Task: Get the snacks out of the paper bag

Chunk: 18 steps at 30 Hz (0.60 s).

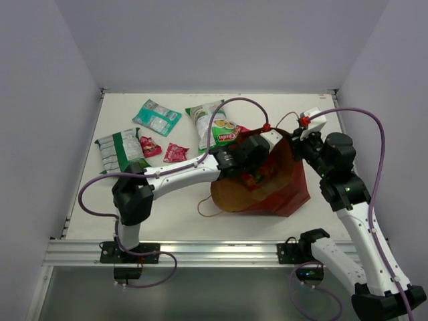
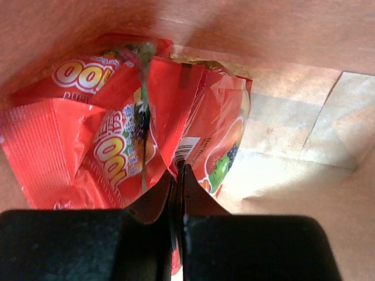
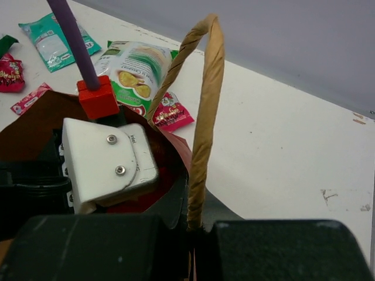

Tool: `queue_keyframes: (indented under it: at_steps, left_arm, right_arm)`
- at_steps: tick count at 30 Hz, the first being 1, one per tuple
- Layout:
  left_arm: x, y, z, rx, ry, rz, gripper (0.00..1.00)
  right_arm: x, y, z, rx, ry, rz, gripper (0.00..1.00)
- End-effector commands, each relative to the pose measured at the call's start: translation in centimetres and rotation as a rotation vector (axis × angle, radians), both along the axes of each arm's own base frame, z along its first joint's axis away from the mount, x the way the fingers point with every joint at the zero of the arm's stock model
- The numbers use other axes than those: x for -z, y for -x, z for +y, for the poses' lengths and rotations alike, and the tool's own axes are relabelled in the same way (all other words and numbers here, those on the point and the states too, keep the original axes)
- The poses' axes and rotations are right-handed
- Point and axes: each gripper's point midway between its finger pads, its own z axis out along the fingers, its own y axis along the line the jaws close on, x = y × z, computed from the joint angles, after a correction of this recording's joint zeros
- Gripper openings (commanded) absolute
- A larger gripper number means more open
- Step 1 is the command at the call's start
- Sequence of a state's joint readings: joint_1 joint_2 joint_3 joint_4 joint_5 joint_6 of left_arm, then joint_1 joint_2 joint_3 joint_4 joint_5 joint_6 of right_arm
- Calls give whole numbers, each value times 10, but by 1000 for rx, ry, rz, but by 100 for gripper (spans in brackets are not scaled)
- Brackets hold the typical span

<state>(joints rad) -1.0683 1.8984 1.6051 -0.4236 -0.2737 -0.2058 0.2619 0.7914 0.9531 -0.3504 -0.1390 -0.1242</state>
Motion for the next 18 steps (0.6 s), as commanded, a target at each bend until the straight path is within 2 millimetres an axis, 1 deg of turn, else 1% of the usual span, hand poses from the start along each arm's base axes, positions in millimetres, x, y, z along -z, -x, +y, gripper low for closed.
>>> queue_keyframes:
  at_steps: [1,2,3,4,5,6,8,10,11,12,13,14,15,16,17,18]
  left_arm:
    - [-97,0,0,6,162,-110,0]
    - [-126,0,-1,9,209,-137,0]
    - [-143,3,3,15,227,-146,0]
    - [-168,6,9,18,264,-173,0]
    - [-199,7,11,22,315,-206,0]
    - [-223,13,19,31,353,-230,0]
    - [-255,17,28,38,400,-278,0]
    - [-291,21,49,9,442,-329,0]
    - [-301,21,58,-8,444,-348,0]
    - [-308,19,79,-67,421,-370,0]
    - [-314,16,93,-108,408,-393,0]
    - [-316,10,109,-161,390,-411,0]
    - [-320,5,135,-233,368,-431,0]
    - [-312,0,149,-276,354,-419,0]
    - [-310,-13,172,-347,343,-418,0]
    - [-312,-10,193,-384,339,-417,0]
  right_arm:
    - [-32,-5,-3,28,-27,-123,1]
    - [-32,-5,-3,28,-27,-125,1]
    - [-32,-4,-4,31,-27,-126,1]
    - [-32,-5,-5,38,-24,-126,1]
    - [-31,-5,-6,44,-22,-125,1]
    - [-31,-5,-7,48,-20,-127,1]
    - [-31,-5,-10,60,-18,-128,1]
    - [-30,-6,-12,75,-12,-126,1]
    - [-31,-6,-14,82,-8,-131,1]
    - [-31,-7,-16,95,-5,-133,1]
    - [-32,-7,-17,101,-4,-137,1]
    - [-33,-7,-19,109,-6,-138,1]
    - [-32,-8,-20,117,-6,-137,1]
    - [-31,-9,-20,124,-6,-134,1]
    - [-29,-11,-21,129,-7,-126,1]
    - [-27,-12,-21,132,-6,-118,0]
